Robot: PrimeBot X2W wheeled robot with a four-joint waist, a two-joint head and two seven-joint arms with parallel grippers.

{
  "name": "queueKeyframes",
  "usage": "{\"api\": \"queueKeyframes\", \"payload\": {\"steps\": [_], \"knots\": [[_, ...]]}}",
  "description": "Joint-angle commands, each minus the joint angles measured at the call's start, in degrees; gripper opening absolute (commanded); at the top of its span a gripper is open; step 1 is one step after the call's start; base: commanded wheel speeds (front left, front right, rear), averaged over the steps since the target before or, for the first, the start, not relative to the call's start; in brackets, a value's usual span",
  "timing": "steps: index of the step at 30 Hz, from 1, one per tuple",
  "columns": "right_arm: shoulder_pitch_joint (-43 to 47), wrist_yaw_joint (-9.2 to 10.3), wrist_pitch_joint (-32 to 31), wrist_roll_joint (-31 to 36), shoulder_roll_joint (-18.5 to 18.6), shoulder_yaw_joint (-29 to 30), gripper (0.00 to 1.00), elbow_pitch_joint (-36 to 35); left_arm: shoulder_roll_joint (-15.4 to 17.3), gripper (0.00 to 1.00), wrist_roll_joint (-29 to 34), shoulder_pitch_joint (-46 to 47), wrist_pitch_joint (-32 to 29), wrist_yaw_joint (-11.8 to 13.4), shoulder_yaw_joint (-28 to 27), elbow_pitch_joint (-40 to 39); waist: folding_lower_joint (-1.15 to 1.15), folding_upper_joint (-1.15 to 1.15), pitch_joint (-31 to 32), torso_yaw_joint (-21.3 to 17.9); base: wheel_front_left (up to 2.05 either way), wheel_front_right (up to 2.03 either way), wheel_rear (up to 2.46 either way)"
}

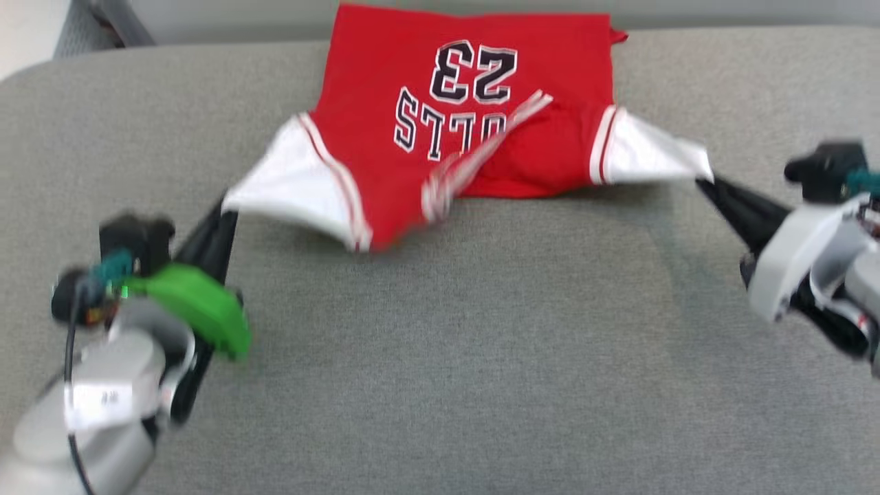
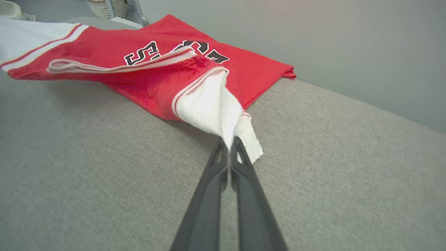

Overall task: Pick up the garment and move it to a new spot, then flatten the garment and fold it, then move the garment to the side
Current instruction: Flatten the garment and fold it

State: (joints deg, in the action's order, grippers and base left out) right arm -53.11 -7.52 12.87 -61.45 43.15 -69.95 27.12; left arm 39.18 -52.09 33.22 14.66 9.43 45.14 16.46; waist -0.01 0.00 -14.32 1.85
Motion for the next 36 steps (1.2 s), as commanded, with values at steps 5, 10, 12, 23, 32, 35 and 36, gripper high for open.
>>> {"api": "queueKeyframes", "payload": {"steps": [5, 10, 12, 23, 32, 35, 36], "knots": [[9.61, 0.03, 0.77, -1.50, 1.60, 0.01, 0.00, -1.65, 1.63, 0.00, -1.11, -12.16, 0.33, 2.35, -2.99, -2.80, 0.01, 0.00, 6.07, -0.93, 0.00, 0.00, 0.00], [18.11, 0.03, 1.32, -2.06, 1.92, 1.45, 0.00, -1.60, 1.75, 0.00, -2.65, -19.98, 0.33, 3.17, -4.93, -3.91, 0.01, 0.00, 8.94, -0.49, 0.00, 0.00, 0.00], [21.42, 0.03, 1.49, -2.37, 2.05, 2.32, 0.00, -2.00, 1.92, 0.00, -3.17, -22.75, 0.33, 3.65, -6.01, -4.35, 0.01, 0.00, 9.88, -0.35, 0.00, 0.00, 0.00], [38.55, 0.03, 1.87, -2.90, 3.30, 8.56, 0.00, -5.14, 2.89, 0.00, -3.81, -34.94, 0.33, 5.59, -8.21, -6.38, 0.01, 0.00, 12.31, 0.17, 0.00, 0.00, 0.00], [46.12, 0.03, 1.71, 0.87, 1.14, 17.62, 1.00, -5.67, 0.59, 0.00, -1.28, -36.28, 0.33, 5.45, -10.54, -7.81, 0.01, 0.00, 12.23, 0.84, 0.00, 0.00, 0.00], [46.09, 0.03, 1.52, 3.03, 1.16, 21.64, 1.00, -7.17, 0.08, 0.00, -0.44, -35.47, 0.34, 5.11, -10.38, -8.03, 0.01, 0.00, 11.99, 1.13, 0.00, 0.00, 0.00], [45.98, 0.03, 1.52, 3.84, 1.48, 23.69, 1.00, -8.08, -0.12, 0.00, -0.05, -35.06, 0.34, 5.03, -10.32, -8.17, 0.01, 0.00, 11.85, 1.25, 0.00, 0.00, 0.00]]}}
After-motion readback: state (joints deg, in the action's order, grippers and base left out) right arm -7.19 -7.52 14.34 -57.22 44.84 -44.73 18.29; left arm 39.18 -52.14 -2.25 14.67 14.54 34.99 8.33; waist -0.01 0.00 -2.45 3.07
